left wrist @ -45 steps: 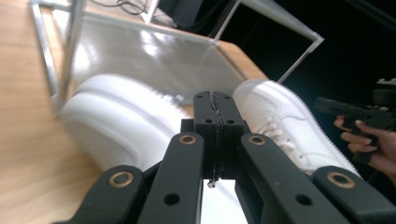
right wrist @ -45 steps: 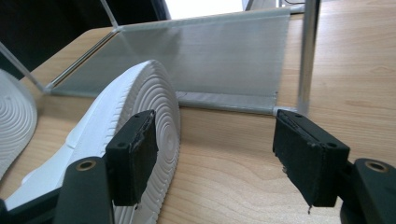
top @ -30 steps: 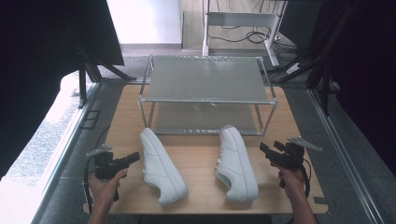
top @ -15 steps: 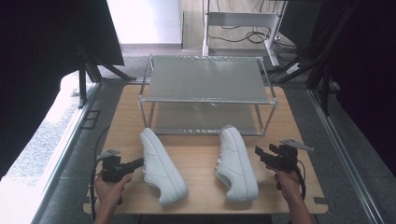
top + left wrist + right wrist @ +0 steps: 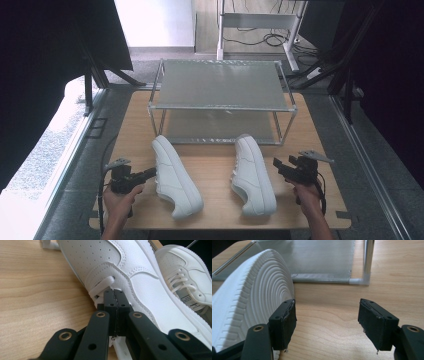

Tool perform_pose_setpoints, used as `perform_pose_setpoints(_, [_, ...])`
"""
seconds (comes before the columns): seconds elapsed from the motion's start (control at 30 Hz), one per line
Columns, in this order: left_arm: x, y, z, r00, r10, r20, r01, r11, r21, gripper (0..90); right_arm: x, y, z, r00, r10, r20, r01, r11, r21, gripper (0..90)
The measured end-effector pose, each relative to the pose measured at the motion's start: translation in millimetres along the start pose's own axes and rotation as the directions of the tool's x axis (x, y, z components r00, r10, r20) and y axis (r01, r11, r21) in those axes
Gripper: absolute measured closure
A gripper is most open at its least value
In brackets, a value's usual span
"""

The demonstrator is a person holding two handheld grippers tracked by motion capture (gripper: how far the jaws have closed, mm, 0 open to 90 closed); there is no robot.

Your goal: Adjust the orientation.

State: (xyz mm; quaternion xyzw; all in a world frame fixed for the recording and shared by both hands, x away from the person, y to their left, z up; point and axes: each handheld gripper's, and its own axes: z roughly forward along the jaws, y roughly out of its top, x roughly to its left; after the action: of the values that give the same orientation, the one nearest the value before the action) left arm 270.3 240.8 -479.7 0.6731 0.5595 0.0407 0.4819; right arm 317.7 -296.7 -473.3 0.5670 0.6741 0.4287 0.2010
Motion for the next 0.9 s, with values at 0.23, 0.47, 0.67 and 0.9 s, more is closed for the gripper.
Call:
perform_pose_setpoints(0.23, [-3.3,5.9,2.5,0.9998,0.018,-0.003,-0.018,0.9998,-0.002,90.0,-3.8,-0.8,0.1,0.9998,0.017,0.007,-0.017,1.0,0.004,31.1])
perform_pose_setpoints(0.47, [-10.9,13.7,7.5,0.999,0.044,-0.012,-0.044,0.9988,-0.019,90.0,-4.3,-3.5,1.1,0.9997,0.023,0.007,-0.023,0.999,0.023,31.1])
perform_pose_setpoints(0.67, [-26.8,27.0,18.5,0.993,0.113,-0.034,-0.114,0.9935,-0.005,90.0,-8.3,-3.0,-1.8,0.9993,0.036,0.012,-0.036,0.999,0.018,31.0])
perform_pose_setpoints(0.9, [-53.8,50.4,50.6,0.9836,0.18,-0.002,-0.18,0.9831,0.032,89.8,-16.8,-3.1,-4.8,0.9978,0.057,0.032,-0.058,0.998,0.011,31.0])
